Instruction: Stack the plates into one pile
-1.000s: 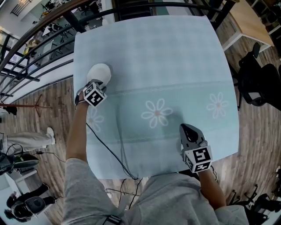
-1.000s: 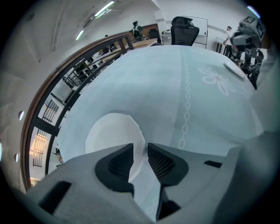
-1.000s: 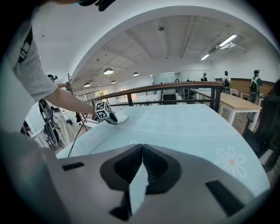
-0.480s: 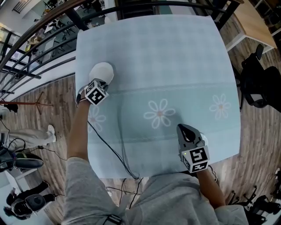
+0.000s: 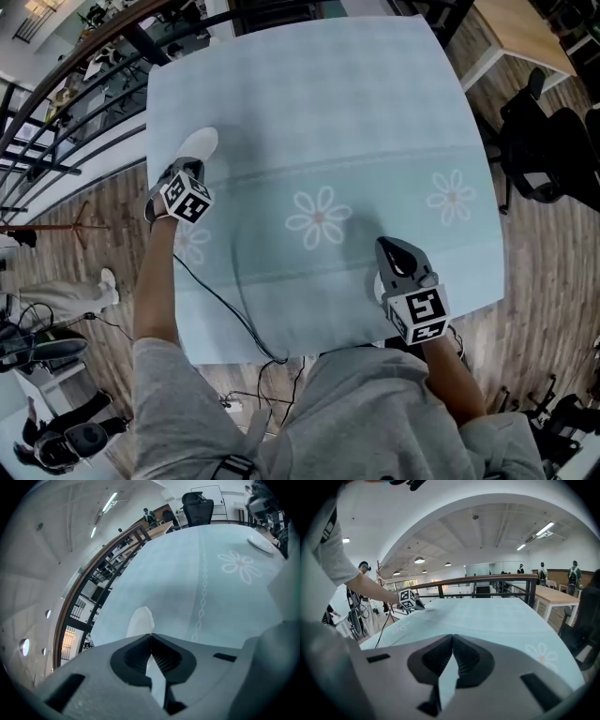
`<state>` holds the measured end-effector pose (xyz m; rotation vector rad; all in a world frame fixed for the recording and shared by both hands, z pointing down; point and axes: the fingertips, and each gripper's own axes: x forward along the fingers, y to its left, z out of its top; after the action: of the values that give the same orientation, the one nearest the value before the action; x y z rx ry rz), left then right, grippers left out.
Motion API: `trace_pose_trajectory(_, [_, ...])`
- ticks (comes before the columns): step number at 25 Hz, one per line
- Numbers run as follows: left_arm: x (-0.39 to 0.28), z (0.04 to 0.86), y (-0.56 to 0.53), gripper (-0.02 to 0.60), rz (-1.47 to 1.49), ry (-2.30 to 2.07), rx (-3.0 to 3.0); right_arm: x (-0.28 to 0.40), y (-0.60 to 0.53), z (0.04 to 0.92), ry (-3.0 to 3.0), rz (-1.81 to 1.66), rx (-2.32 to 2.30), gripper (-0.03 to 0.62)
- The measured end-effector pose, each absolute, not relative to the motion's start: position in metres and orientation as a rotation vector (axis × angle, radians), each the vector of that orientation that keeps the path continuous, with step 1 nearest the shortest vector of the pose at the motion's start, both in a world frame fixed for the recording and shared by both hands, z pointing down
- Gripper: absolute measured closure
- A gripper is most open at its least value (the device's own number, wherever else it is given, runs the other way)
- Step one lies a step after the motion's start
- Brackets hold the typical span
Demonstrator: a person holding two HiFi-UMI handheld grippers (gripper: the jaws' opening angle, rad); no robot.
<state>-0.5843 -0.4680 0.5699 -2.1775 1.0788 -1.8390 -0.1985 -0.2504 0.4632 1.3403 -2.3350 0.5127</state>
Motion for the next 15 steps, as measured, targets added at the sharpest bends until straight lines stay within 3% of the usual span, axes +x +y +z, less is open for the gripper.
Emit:
trace_pose_trajectory(5, [-0.574,0.54,-0.445,0.563,-1.825,1.112,-2.121,-0.167,-0.245,0.447,-2.363,0.473,1.385,0.569])
trace_pose_trajectory(15, [-0.464,0.494,-0.362,0.563,-1.715,1.178,-2.133,-0.052,-0.19,0.405,-2.418,0.377,1.441,0.569])
